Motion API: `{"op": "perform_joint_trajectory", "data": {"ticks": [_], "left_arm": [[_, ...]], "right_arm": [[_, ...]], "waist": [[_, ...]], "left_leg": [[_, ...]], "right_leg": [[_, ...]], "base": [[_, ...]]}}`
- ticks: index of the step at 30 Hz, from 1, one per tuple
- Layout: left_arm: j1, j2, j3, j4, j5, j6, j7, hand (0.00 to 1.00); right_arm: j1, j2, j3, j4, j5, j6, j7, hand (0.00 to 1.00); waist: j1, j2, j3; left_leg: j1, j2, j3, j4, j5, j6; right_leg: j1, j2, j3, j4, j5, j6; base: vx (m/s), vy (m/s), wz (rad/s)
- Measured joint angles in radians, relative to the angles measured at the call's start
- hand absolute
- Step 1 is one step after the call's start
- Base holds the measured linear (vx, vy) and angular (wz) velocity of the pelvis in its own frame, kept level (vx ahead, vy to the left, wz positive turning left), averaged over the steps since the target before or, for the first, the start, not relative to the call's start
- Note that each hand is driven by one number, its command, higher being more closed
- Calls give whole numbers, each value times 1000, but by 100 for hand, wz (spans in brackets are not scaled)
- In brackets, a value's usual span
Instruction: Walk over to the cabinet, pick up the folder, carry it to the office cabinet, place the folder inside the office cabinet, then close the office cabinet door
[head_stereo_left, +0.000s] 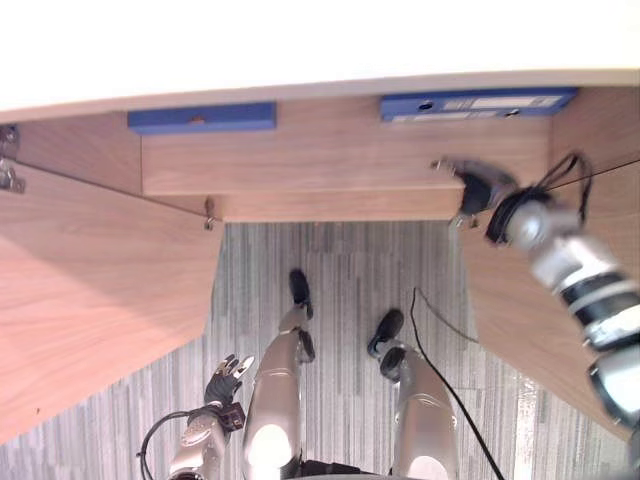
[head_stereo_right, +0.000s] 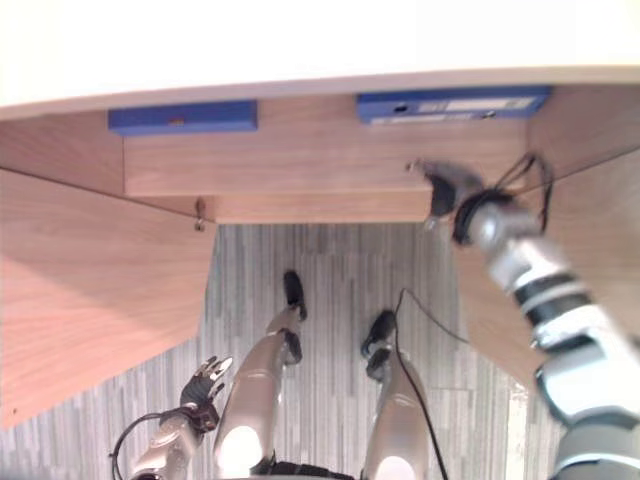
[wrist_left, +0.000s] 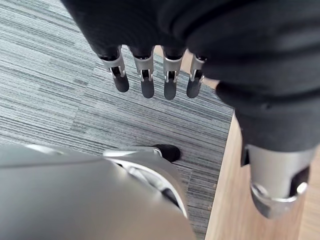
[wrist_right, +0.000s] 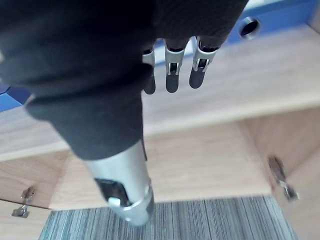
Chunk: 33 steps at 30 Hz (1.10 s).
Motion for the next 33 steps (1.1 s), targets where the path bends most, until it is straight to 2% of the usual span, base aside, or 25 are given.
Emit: {"op": "perform_joint_trajectory", "data": {"ticks": [1,4,5,6,7,9,10,12,14,16,17,18,21,25,33], "left_arm": [[0,1,6,4,-1,0,0,0],[-7,16,71,37,-8,3,5,0],[-12,22,94,65,-20,7,6,0],[-13,26,101,82,-29,12,6,0],[-17,28,115,129,-39,26,-5,0],[-17,29,121,173,-34,50,-35,0],[-11,28,121,209,-19,70,-66,0],[-1,24,121,219,2,78,-88,0],[4,-1,144,226,23,76,-94,0],[19,-30,192,241,46,69,-85,0],[38,-51,220,260,51,61,-66,0],[49,-60,230,275,62,59,-53,0],[54,-79,265,289,85,56,-39,0],[72,-105,317,298,115,53,-38,0],[83,-131,377,296,200,30,-38,0]], "right_arm": [[42,38,2,8,-13,0,0,0],[227,267,8,140,-63,-1,11,0],[284,353,6,230,-32,0,24,0],[311,389,3,273,2,-1,31,0],[377,459,-54,360,94,0,38,0],[442,510,-160,421,146,3,27,0],[512,540,-256,441,190,5,5,0],[566,565,-344,458,271,4,-13,0],[606,588,-458,522,389,1,-38,0],[629,596,-528,580,444,1,-66,0],[646,606,-588,605,452,1,-91,0],[659,613,-623,616,455,1,-103,0],[716,641,-775,642,516,14,-116,0],[760,671,-862,638,616,21,-124,0],[789,696,-857,579,647,19,-131,0]], "waist": [[-10,-3,1],[-48,-34,2],[-60,-49,-13],[-67,-56,-26],[-81,-69,-60],[-95,-82,-98],[-106,-97,-149],[-117,-109,-192],[-126,-114,-225],[-123,-108,-255],[-122,-102,-278],[-124,-100,-303],[-132,-101,-353],[-140,-97,-383],[-147,-105,-381]], "left_leg": [[18,1,3,-13,2,-3],[125,9,22,-75,16,-22],[158,12,24,-88,15,-31],[171,13,24,-96,16,-33],[203,13,26,-109,13,-41],[239,13,28,-110,4,-52],[272,12,31,-109,-8,-59],[304,14,41,-88,-36,-60],[340,23,45,4,-111,-65],[353,-1,-56,81,-192,-82],[372,-45,-177,113,-251,-87],[377,-58,-210,121,-269,-89],[411,-90,-216,78,-284,-83],[475,-119,-146,5,-269,-55],[600,-130,10,-59,-272,-39]], "right_leg": [[20,7,0,-17,4,-1],[120,37,6,-90,30,0],[154,46,7,-110,30,0],[168,50,6,-118,30,0],[201,56,6,-136,30,1],[242,59,9,-149,28,4],[275,61,15,-165,24,10],[309,61,28,-172,16,18],[364,57,59,-178,5,31],[388,62,118,-181,7,34],[401,71,178,-201,23,39],[400,76,208,-220,34,43],[404,72,277,-283,76,57],[411,58,355,-333,123,75],[425,55,462,-313,137,90]], "base": [[71,-16,-14],[86,-33,-13],[98,-60,-8],[121,-81,-3],[105,-63,-2],[109,-62,-4],[101,-50,-9],[59,-30,-16],[1,-11,-41],[-18,74,-93],[-27,155,-111],[-16,157,-107],[34,132,-67],[77,124,-58],[25,76,-51]]}}
